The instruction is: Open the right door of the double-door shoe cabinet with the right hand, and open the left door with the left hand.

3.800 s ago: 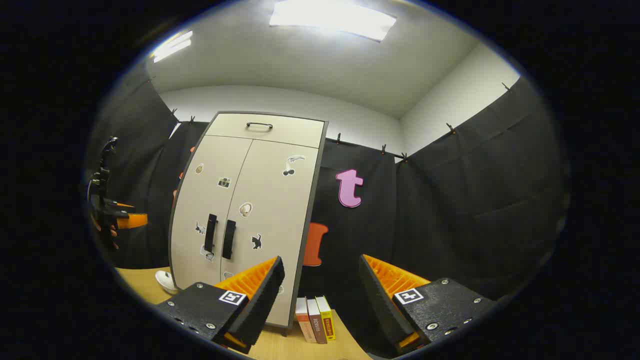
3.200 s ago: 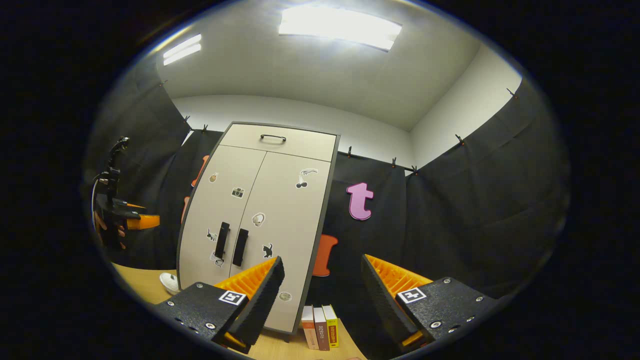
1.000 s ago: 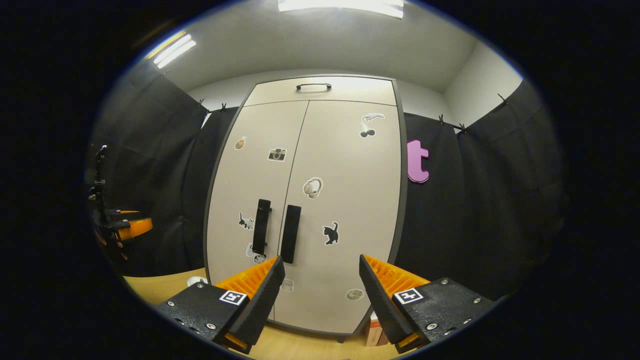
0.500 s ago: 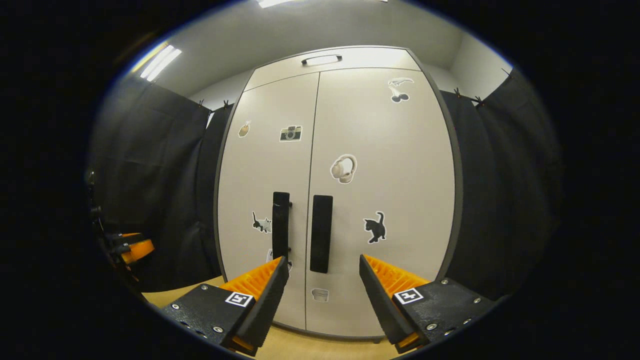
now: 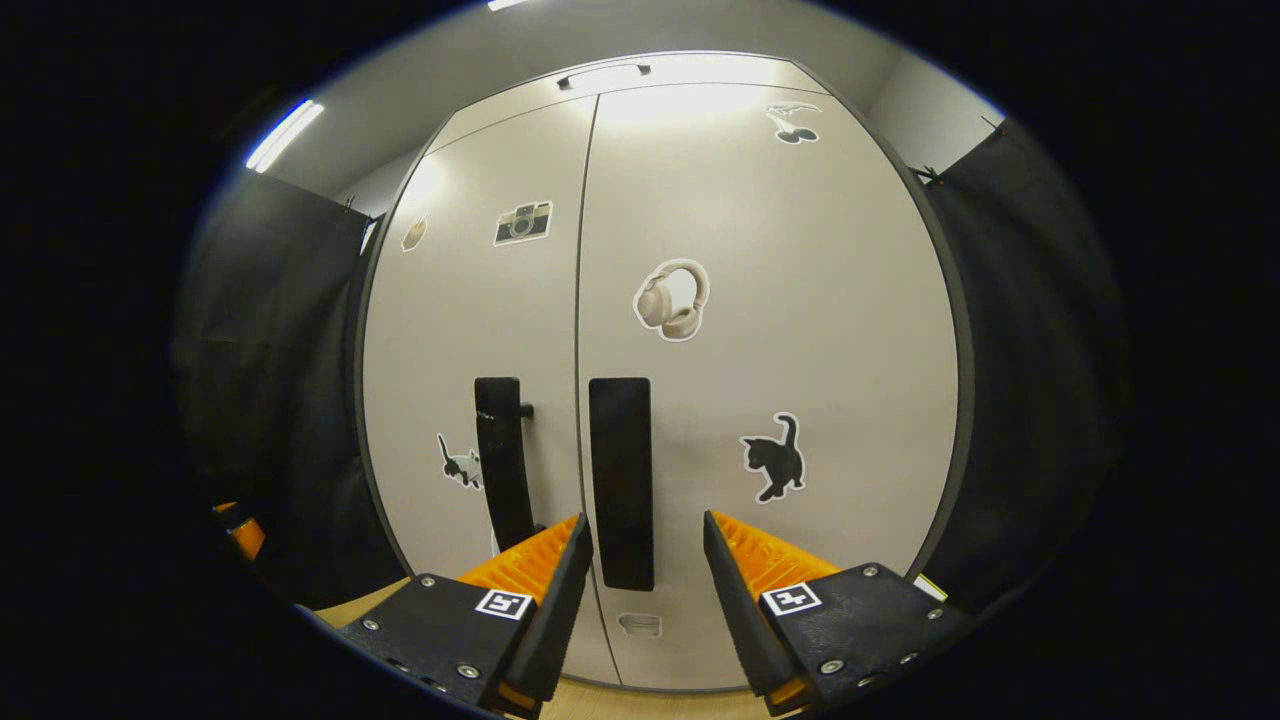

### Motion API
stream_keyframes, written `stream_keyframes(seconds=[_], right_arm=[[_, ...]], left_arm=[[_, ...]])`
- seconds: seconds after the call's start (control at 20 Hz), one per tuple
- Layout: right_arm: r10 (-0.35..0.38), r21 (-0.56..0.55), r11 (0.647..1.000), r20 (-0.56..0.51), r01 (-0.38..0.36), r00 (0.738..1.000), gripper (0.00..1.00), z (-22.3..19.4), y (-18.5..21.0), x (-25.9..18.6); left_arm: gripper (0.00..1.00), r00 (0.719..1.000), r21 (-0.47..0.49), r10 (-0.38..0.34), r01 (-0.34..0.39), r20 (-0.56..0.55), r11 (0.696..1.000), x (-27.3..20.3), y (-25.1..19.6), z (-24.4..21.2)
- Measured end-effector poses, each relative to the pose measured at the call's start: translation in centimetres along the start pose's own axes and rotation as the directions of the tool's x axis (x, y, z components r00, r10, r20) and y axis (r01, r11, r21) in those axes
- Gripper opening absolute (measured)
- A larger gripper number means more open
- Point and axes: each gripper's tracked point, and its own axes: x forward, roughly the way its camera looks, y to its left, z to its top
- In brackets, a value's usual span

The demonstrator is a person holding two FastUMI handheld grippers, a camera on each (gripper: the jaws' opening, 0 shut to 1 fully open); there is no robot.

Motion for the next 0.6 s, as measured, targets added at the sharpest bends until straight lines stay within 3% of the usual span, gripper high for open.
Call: stream_keyframes(seconds=[0.2, 0.5, 0.6], right_arm=[[-0.043, 0.034, 0.998, -0.006, 0.043, 0.999, 0.6, 0.0, 0.4, 1.0], [-0.08, 0.077, 0.994, -0.031, 0.082, 0.996, 0.36, -0.3, 0.8, 2.2], [-0.092, 0.094, 0.991, -0.042, 0.096, 0.995, 0.35, -0.4, 0.7, 2.5]], left_arm=[[0.95, 1.0, -0.023, -0.017, 0.017, -0.02, 1.0, 0.6, -0.6, -1.1], [0.95, 0.998, -0.038, -0.033, 0.031, -0.044, 0.999, 1.4, -0.9, -2.9], [0.95, 0.998, -0.025, -0.033, 0.031, -0.051, 0.999, 1.3, -0.8, -3.0]])
